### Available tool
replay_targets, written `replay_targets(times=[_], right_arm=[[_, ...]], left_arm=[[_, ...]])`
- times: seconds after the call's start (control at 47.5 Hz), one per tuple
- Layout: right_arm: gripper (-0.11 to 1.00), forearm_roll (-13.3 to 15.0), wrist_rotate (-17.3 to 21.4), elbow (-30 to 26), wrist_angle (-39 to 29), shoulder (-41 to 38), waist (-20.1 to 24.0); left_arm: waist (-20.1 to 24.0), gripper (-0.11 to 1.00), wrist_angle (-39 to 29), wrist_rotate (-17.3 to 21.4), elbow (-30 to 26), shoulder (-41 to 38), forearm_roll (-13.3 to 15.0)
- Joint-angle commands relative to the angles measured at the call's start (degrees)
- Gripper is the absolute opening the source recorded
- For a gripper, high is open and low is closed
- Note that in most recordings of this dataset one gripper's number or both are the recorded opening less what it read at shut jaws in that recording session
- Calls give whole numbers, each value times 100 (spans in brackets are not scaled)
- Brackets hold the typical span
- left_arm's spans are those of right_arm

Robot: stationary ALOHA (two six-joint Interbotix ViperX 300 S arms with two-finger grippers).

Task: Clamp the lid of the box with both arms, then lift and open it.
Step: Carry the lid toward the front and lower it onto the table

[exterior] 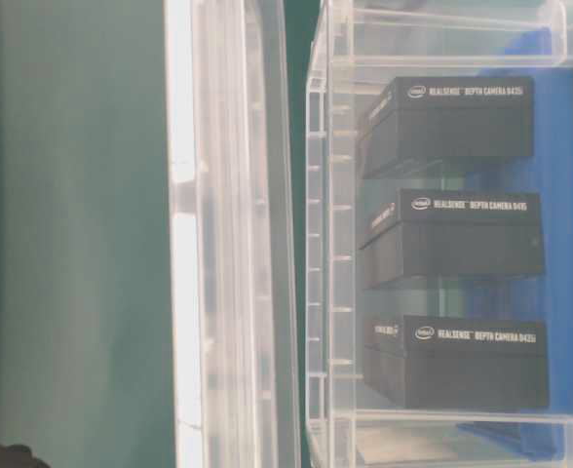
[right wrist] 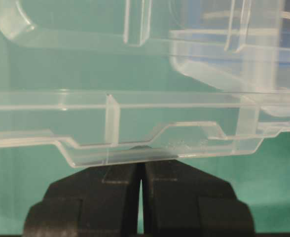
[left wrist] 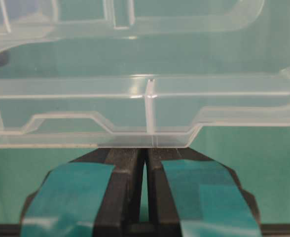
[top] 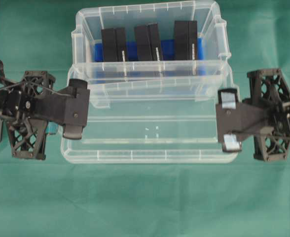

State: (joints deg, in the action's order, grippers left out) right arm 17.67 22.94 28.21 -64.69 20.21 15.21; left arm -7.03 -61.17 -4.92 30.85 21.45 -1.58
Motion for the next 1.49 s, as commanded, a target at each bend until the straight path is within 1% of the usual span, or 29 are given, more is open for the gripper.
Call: replay_targets(times=[0.0,0.231,0.4,0.673,0.862,1.115,1.346,1.472], right_arm=[[0,176,167,-457,132,-44,158],[0,220,527,-519,62,-193,448],[0,211,633,-580,53,-281,580],[0,220,668,-721,44,-466,712],[0,220,861,-756,-9,-519,765],[0,272,940,-738,-44,-571,817],[0,281,940,-668,53,-703,826],[0,281,993,-615,167,-773,861]], left_arm=[[-62,1,202,-185,-439,0,-88],[-334,1,202,-545,-431,-9,-123],[-536,1,211,-677,-448,-79,-123],[-747,1,211,-703,-519,-185,-132],[-773,1,202,-888,-492,-176,-132],[-791,1,211,-914,-483,-202,-132],[-800,1,343,-923,-448,-369,-132],[-888,1,510,-932,-422,-501,-132]])
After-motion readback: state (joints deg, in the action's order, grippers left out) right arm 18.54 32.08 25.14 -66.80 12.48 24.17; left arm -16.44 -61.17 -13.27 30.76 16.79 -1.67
